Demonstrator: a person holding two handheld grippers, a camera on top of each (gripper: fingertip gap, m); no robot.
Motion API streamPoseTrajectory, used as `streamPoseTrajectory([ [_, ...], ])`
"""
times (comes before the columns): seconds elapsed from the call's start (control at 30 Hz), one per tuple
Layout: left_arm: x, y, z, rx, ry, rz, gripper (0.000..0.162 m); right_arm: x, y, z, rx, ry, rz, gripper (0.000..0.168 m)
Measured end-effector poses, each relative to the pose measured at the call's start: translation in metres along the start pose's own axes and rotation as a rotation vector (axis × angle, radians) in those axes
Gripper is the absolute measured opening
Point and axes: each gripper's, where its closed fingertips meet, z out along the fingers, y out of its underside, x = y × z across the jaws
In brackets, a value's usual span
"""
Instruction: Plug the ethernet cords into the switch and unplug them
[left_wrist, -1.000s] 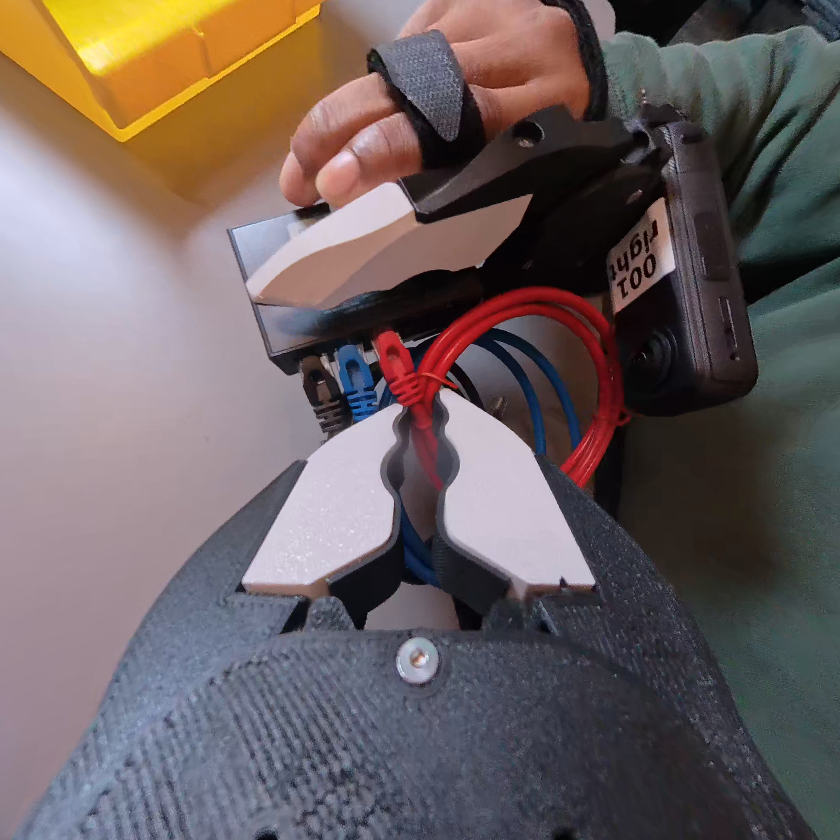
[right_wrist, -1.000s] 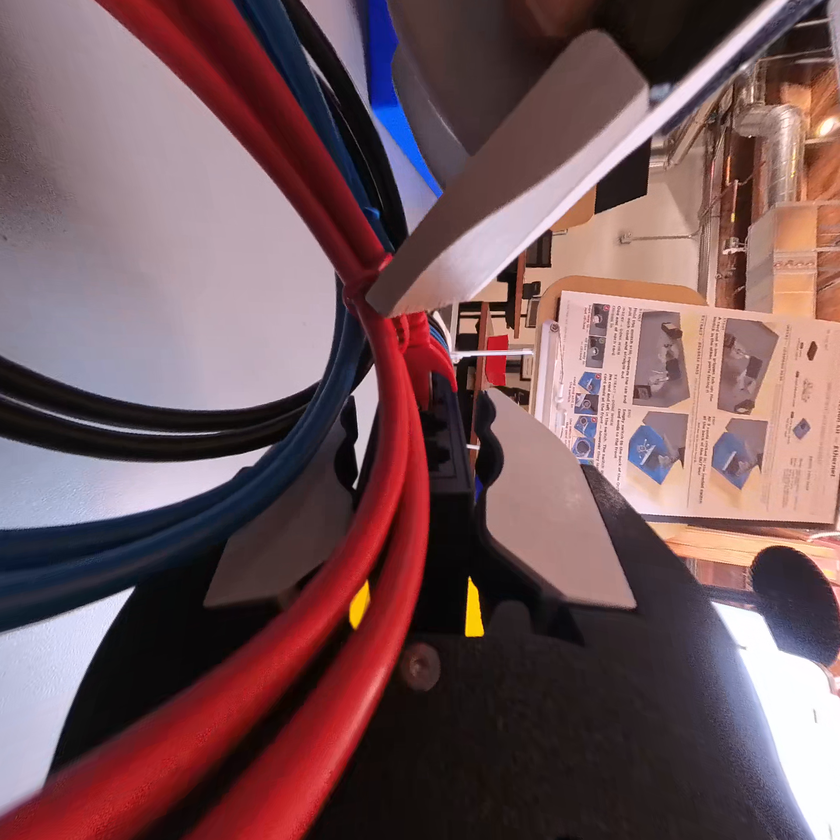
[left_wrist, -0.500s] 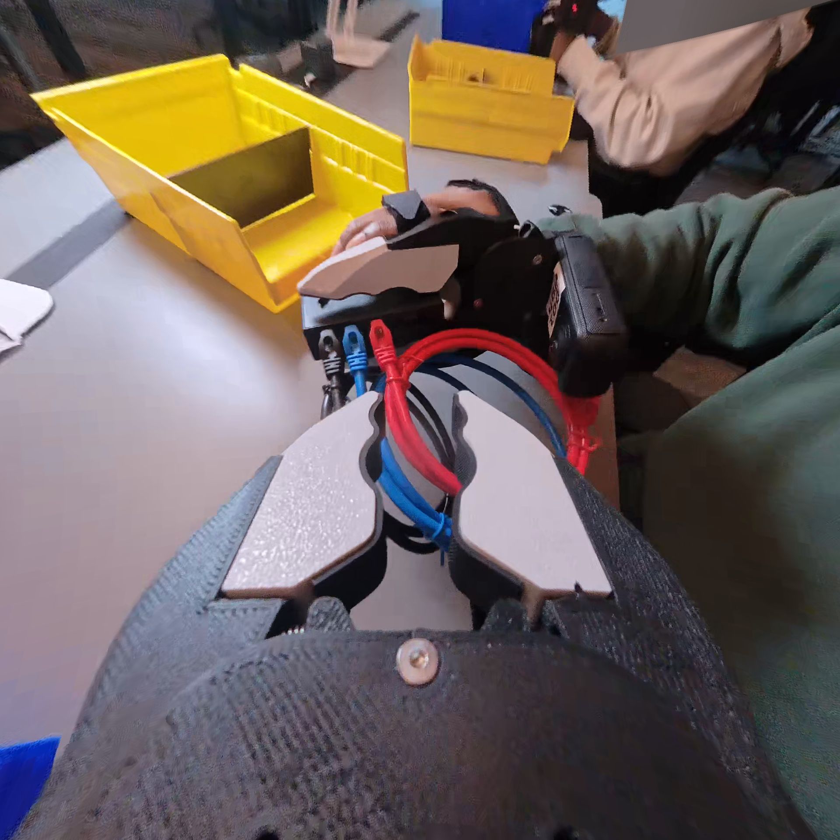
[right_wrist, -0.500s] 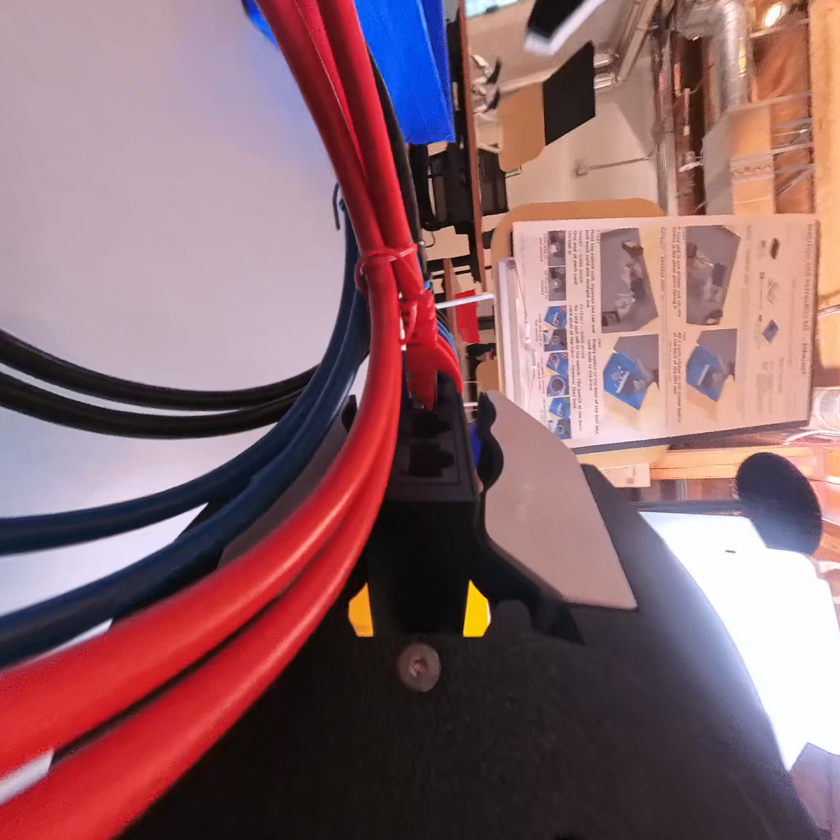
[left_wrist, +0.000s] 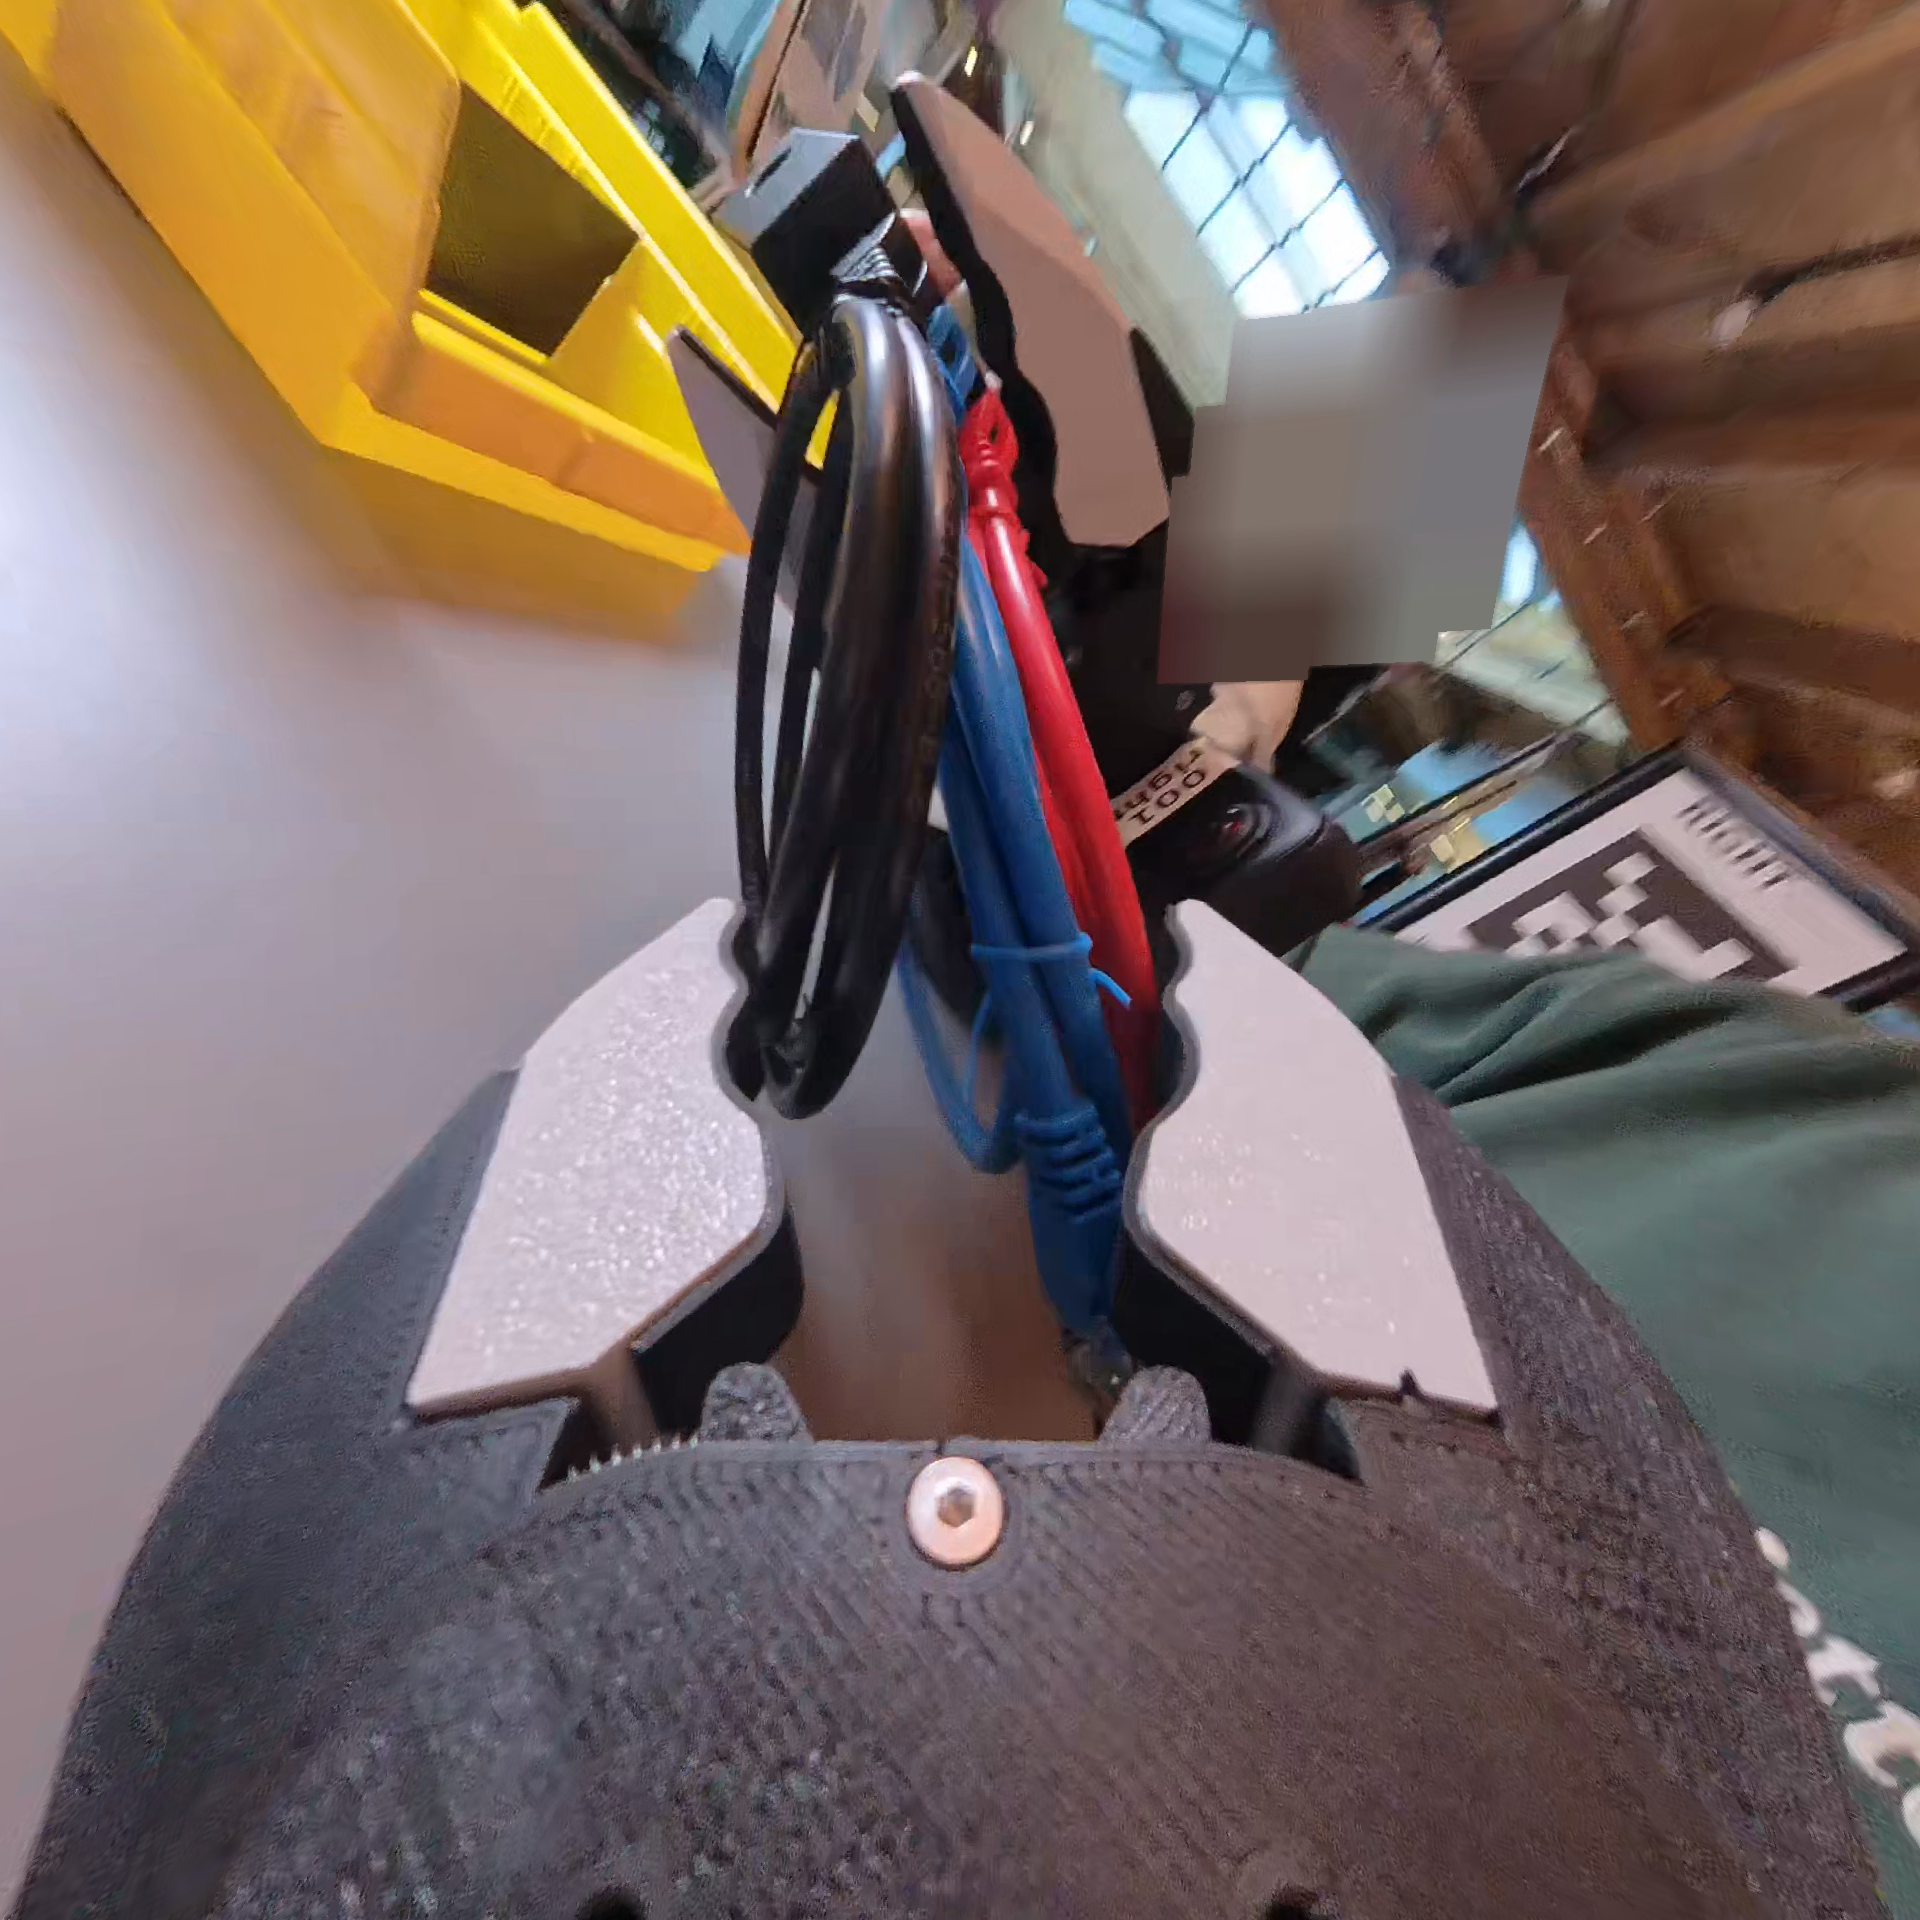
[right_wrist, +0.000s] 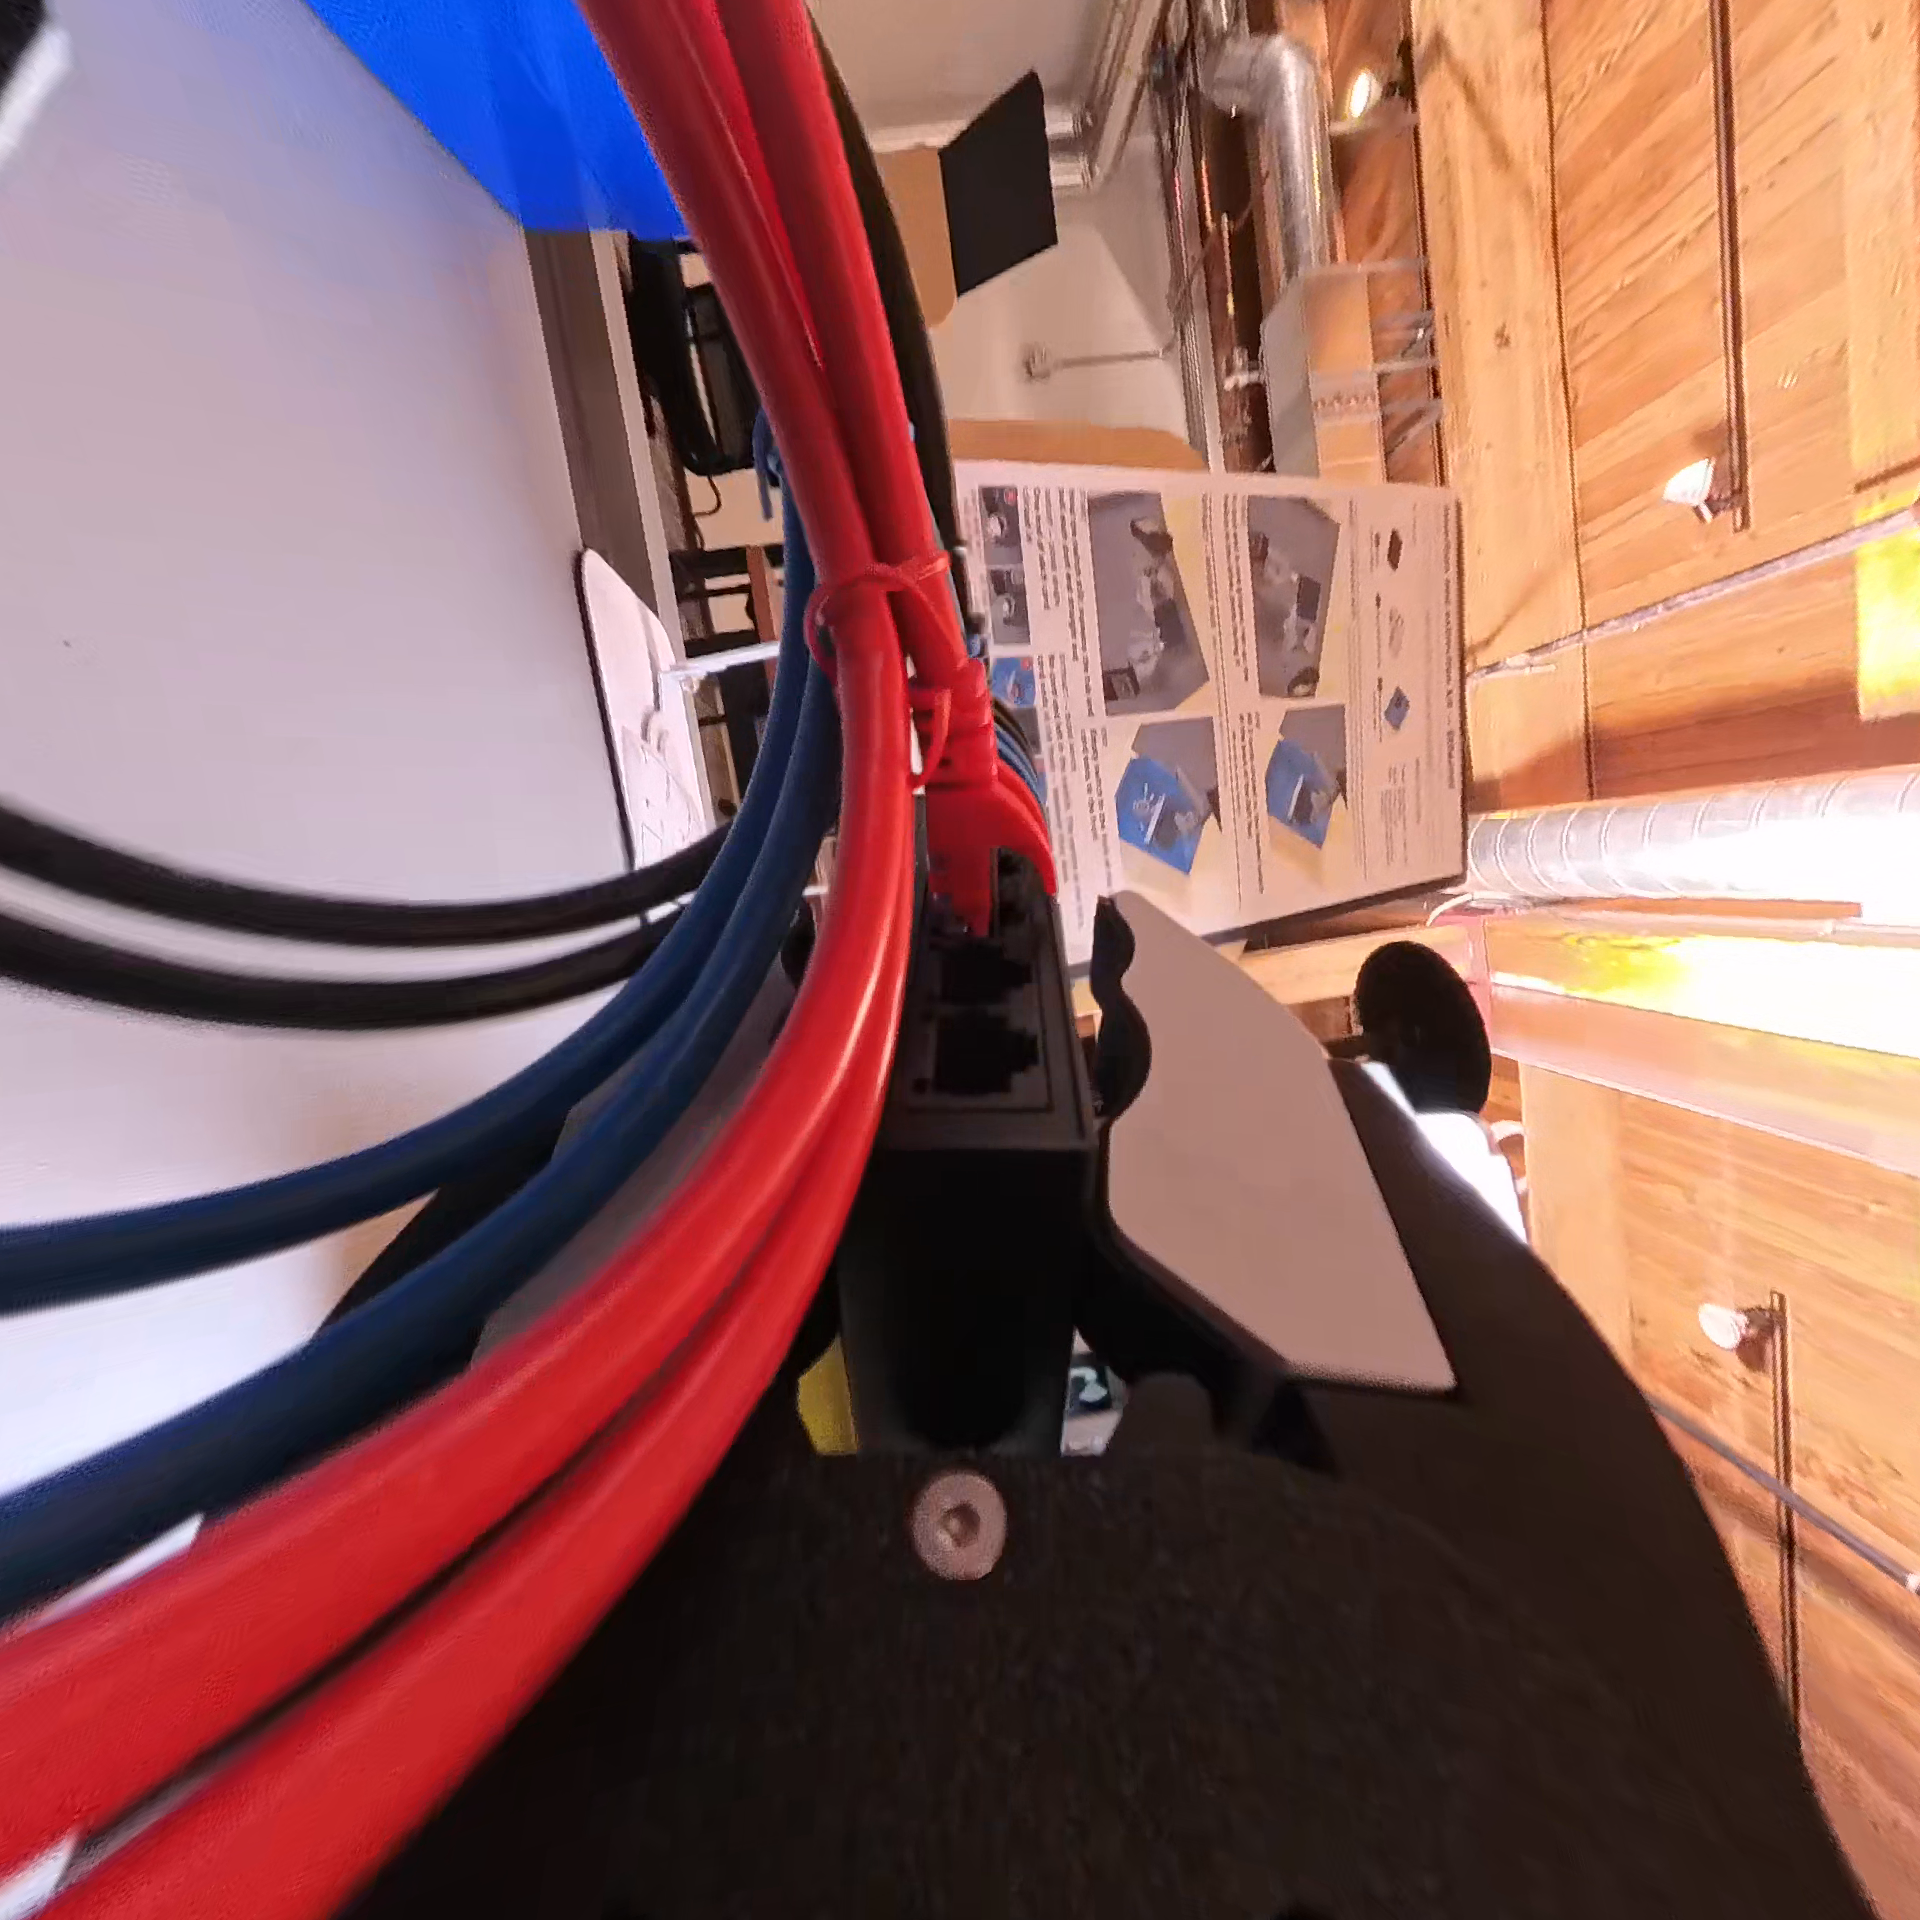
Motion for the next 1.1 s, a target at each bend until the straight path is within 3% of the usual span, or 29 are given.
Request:
streamPoseTrajectory([
  [0.03,0.003,-0.002,0.003,0.052,0.042,-0.044,0.062,0.000,0.003,0.002,-0.019,0.000,0.008,0.051],
  [0.13,0.004,-0.012,0.000,0.133,0.050,-0.013,0.024,-0.005,0.013,0.007,-0.089,-0.031,0.053,0.051],
  [0.23,0.003,-0.034,-0.020,0.055,-0.096,0.203,0.017,-0.017,0.008,0.008,-0.114,-0.151,0.152,0.054],
  [0.3,0.005,-0.058,-0.037,-0.002,-0.193,0.328,0.015,-0.024,-0.003,0.004,-0.083,-0.273,0.229,0.072],
  [0.4,0.011,-0.084,-0.055,-0.172,-0.262,0.450,0.015,-0.024,-0.013,-0.014,-0.051,-0.517,0.387,0.083],
  [0.47,0.016,-0.092,-0.062,-0.345,-0.292,0.536,0.015,-0.021,-0.030,-0.039,0.038,-0.781,0.572,0.070],
  [0.53,0.015,-0.095,-0.065,-0.544,-0.337,0.601,0.016,0.000,-0.048,-0.053,0.148,-0.948,0.771,0.072],
  [0.7,0.017,-0.075,-0.047,-0.970,-0.265,0.630,0.016,0.025,-0.075,-0.036,0.200,-1.040,0.811,0.076],
  [0.77,0.021,-0.069,-0.030,-1.028,-0.218,0.653,0.015,0.010,-0.087,-0.030,0.196,-1.130,0.824,0.058],
  [0.83,0.015,-0.069,-0.020,-1.030,-0.222,0.697,0.021,0.001,-0.086,-0.022,0.180,-1.168,0.905,0.040],
  [0.93,0.023,-0.097,-0.006,-0.682,-0.133,0.668,0.043,0.010,-0.073,-0.015,0.227,-1.161,1.206,0.012],
  [1.03,0.015,-0.118,-0.021,-0.371,-0.079,0.643,0.063,0.011,-0.050,-0.011,0.236,-1.060,1.408,0.012],
  [1.1,0.005,-0.110,-0.031,-0.279,-0.019,0.612,0.070,0.017,-0.039,-0.009,0.268,-1.003,1.576,0.012],
])
